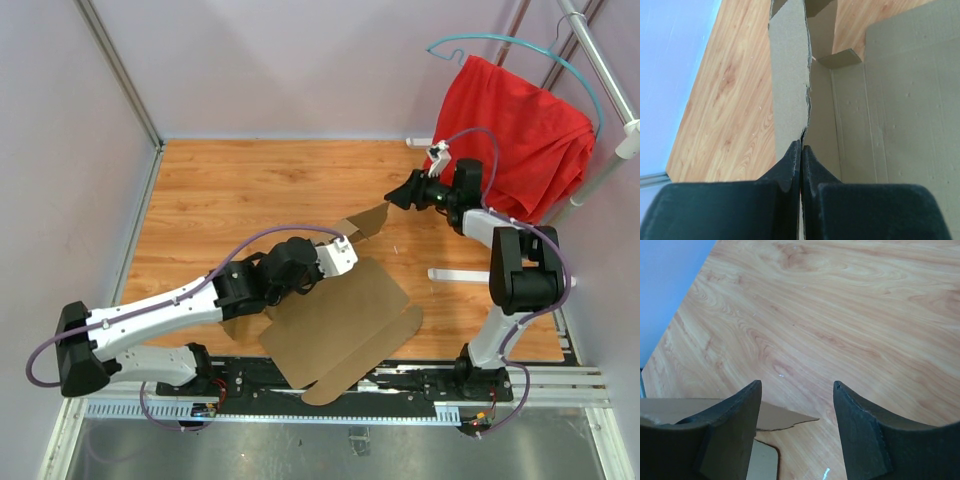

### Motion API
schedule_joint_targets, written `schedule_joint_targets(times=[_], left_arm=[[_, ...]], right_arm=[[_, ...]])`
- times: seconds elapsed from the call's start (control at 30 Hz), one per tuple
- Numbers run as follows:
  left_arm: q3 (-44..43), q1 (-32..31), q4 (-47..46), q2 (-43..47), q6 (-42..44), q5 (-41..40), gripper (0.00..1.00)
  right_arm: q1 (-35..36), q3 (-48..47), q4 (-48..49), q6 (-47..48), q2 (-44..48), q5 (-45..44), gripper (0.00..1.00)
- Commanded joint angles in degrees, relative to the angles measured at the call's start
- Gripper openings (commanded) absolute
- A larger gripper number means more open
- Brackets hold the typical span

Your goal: Fold the paper box

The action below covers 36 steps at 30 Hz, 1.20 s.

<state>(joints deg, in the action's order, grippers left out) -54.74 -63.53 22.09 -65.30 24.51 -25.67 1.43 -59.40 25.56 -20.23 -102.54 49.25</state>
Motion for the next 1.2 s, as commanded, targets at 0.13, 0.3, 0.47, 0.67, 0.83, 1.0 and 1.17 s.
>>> schedule_joint_targets(times=[0.13, 0.3, 0.47, 0.67, 0.83, 1.0, 1.17], left_arm=[[-3.08, -0.59, 4.87, -3.38, -1.25, -4.25, 0.0], [-6.46, -0.55, 8.12, -6.43, -3.11, -7.43, 0.0], [-8.83, -0.56, 10.65, -9.85, -4.7, -10.0, 0.0], [-9.64, -0.6, 12.17, -11.11, -5.48, -10.7, 0.0], [-11.02, -0.6, 14.89, -12.97, -7.01, -13.07, 0.0], [-11.36, -0.63, 14.18, -12.67, -7.35, -14.14, 0.0], [-12.14, -0.63, 12.35, -13.02, -7.68, -15.17, 0.0]], right_arm=[[4.97, 5.56, 8.27, 3.97, 0.54, 8.67, 0.61], [6.16, 8.33, 11.86, 3.25, 0.59, 10.38, 0.61], [7.6, 11.03, 13.42, 3.91, 2.12, 11.38, 0.62], [9.63, 15.74, 11.41, 8.22, 6.6, 9.23, 0.64], [10.28, 17.84, 10.56, 9.35, 8.97, 8.2, 0.65], [10.65, 17.52, 8.96, 10.46, 10.52, 8.39, 0.66], [11.17, 12.54, 5.33, 10.71, 8.38, 8.73, 0.66]])
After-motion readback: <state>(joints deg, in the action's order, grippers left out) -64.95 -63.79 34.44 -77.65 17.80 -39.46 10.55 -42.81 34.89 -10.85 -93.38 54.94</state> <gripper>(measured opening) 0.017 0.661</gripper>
